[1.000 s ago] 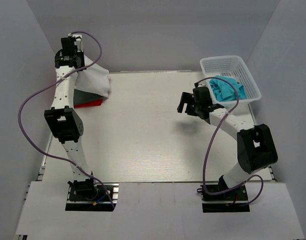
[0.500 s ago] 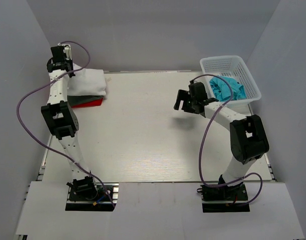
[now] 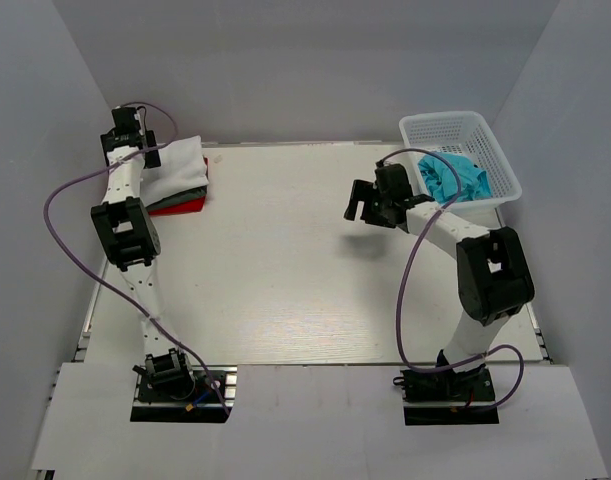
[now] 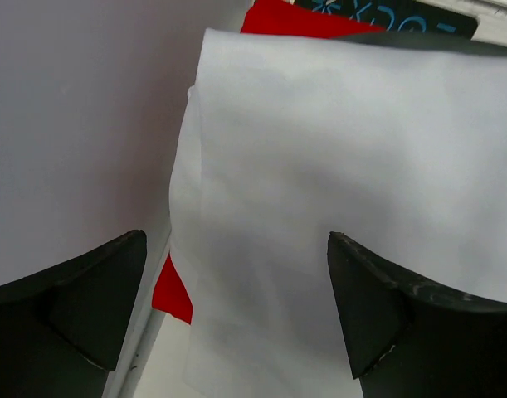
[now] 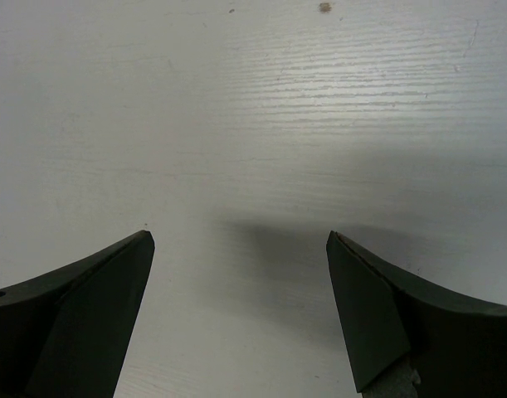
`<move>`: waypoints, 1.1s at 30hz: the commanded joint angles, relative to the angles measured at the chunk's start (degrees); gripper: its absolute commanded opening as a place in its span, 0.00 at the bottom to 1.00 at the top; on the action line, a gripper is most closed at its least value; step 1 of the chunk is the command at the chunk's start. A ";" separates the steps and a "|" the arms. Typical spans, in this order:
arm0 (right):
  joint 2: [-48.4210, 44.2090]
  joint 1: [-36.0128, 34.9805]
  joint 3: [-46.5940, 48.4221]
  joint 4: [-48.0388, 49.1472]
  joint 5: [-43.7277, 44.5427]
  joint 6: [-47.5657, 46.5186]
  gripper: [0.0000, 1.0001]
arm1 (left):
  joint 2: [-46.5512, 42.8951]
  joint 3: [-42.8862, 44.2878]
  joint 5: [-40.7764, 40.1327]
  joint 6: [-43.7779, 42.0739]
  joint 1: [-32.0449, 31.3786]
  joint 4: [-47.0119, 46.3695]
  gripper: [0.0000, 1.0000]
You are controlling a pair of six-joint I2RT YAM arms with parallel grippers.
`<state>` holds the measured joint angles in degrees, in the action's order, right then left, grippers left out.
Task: Fold and stack the t-shirts
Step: Put the neatly folded tshirt into the corner of the board with the left arm
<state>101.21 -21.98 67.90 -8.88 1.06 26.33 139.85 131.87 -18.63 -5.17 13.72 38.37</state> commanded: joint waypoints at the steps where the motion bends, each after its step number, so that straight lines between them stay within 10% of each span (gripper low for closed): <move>1: -4.88 -0.26 -2.23 3.17 -2.36 -0.92 0.90 | -9.32 -0.37 0.78 4.11 -0.71 -1.62 1.00; 18: -19.20 0.09 -16.82 8.00 -2.03 -4.00 0.90 | -24.09 -19.71 27.07 16.59 -9.75 -6.47 1.00; 25: -32.81 0.01 -30.53 20.13 0.42 -3.39 0.90 | -52.37 -59.02 23.92 24.40 -24.58 -26.65 1.00; 33: -40.92 0.18 -40.12 24.44 3.42 -1.10 0.90 | -66.46 -76.50 16.99 27.49 -35.42 -29.67 1.00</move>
<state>61.52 -22.09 28.27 11.14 1.93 24.40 76.05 58.39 4.03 20.16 -21.80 11.53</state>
